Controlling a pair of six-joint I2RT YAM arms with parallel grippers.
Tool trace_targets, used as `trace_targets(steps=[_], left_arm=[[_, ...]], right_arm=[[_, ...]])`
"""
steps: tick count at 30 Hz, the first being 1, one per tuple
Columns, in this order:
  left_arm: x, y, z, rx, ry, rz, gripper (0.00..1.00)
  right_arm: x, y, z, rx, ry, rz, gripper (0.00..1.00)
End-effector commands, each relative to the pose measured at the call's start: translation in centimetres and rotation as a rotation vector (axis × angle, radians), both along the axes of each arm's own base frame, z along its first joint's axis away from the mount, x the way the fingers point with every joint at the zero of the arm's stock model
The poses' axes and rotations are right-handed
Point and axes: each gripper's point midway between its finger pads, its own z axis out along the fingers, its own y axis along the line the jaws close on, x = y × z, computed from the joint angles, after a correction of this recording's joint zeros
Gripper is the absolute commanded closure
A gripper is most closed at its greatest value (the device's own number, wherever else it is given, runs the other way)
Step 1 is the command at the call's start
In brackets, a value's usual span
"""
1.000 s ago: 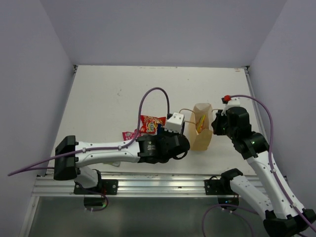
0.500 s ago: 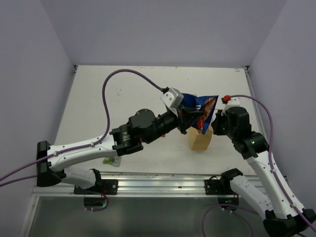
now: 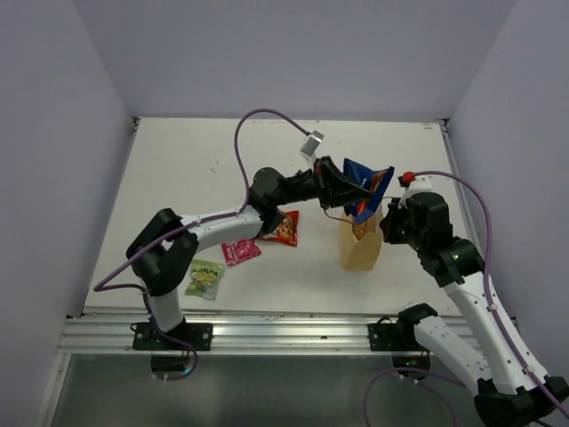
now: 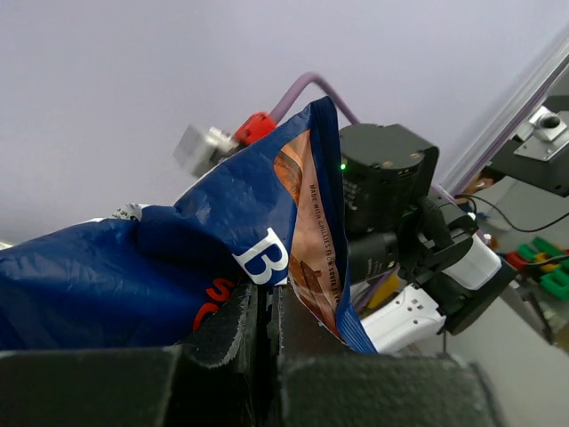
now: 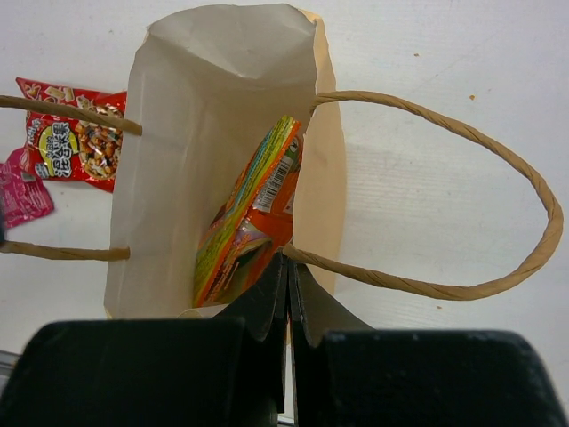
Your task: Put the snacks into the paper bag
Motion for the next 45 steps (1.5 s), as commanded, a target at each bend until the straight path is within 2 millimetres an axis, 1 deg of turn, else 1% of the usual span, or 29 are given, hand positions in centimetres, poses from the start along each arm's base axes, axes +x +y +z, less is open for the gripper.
trace_targets(steps=[1, 5, 7, 8, 10, 13, 16, 19, 22, 23, 24, 26, 27, 30, 32, 33, 35, 38, 42, 44, 45], left_arm=[[-3.4, 2.6, 4.2, -0.190, -0.068, -0.156, 1.00], [-2.3, 2.3, 2.3, -0.151, -0.013, -0.100, 1.00], [-2.1, 2.1, 1.7, -0.139, 0.009, -0.104, 1.00], [-1.8, 1.7, 0.9, -0.133, 0.022, -0.108, 1.00], [-1.4, 1.4, 0.1, -0.148, 0.054, -0.127, 1.00], [-1.0, 1.2, -0.1, -0.185, 0.095, -0.148, 1.00], [0.0, 0.7, -1.4, -0.196, 0.146, -0.122, 1.00], [0.5, 0.7, -2.2, -0.211, 0.180, -0.101, 1.00], [1.0, 0.6, -1.7, -0.245, 0.185, -0.100, 1.00], [1.1, 0.4, -1.4, -0.252, 0.183, -0.102, 1.00], [1.3, 0.2, -0.7, -0.268, 0.172, -0.104, 1.00], [1.7, -0.2, -0.4, -0.275, 0.178, -0.097, 1.00], [1.8, -0.3, 0.2, -0.284, 0.172, -0.097, 1.00], [2.3, -0.7, -0.7, -0.275, 0.210, -0.071, 1.00], [2.2, -0.7, -1.2, -0.270, 0.228, -0.058, 1.00], [2.4, -0.5, -2.1, -0.259, 0.249, -0.036, 1.00], [2.1, -0.2, -2.1, -0.256, 0.260, -0.020, 1.00], [1.8, -0.1, -3.1, -0.220, 0.280, 0.001, 1.00], [1.0, -0.5, -3.7, -0.187, 0.279, 0.012, 1.00], [0.7, -0.8, -3.6, -0.184, 0.275, 0.004, 1.00], [0.7, -1.0, -3.5, -0.174, 0.269, 0.002, 0.97]], right_arm=[[0.0, 0.1, 0.0, -0.008, -0.004, 0.015, 1.00], [0.0, 0.1, 0.0, -0.008, -0.002, 0.015, 1.00], [0.0, 0.1, -0.1, -0.009, 0.001, 0.017, 1.00], [0.0, 0.2, -0.1, -0.009, 0.002, 0.019, 1.00], [0.0, 0.1, -0.1, -0.009, 0.001, 0.016, 1.00], [0.0, 0.0, -0.1, -0.009, 0.000, 0.012, 1.00], [0.0, 0.0, -0.2, -0.010, 0.002, 0.012, 1.00], [0.0, 0.1, -0.2, -0.009, 0.004, 0.013, 1.00], [0.0, 0.1, -0.3, -0.011, 0.005, 0.015, 1.00], [0.0, 0.2, -0.3, -0.008, 0.006, 0.017, 1.00], [0.0, 0.1, -0.3, -0.010, 0.007, 0.016, 1.00], [0.0, 0.1, -0.4, -0.009, 0.007, 0.016, 1.00], [0.0, 0.1, -0.3, -0.010, 0.005, 0.013, 1.00], [0.0, 0.1, -0.3, -0.010, 0.002, 0.013, 1.00], [0.0, 0.1, -0.3, -0.008, 0.001, 0.014, 1.00], [0.0, 0.1, -0.3, -0.010, 0.002, 0.013, 1.00], [-0.1, 0.1, -0.3, -0.009, 0.002, 0.014, 1.00], [-0.1, 0.1, -0.2, -0.006, -0.002, 0.016, 1.00], [-0.1, 0.1, -0.2, -0.006, -0.003, 0.016, 1.00], [-0.1, 0.0, -0.2, -0.006, -0.002, 0.012, 1.00], [-0.1, 0.1, -0.3, -0.006, 0.000, 0.015, 1.00]])
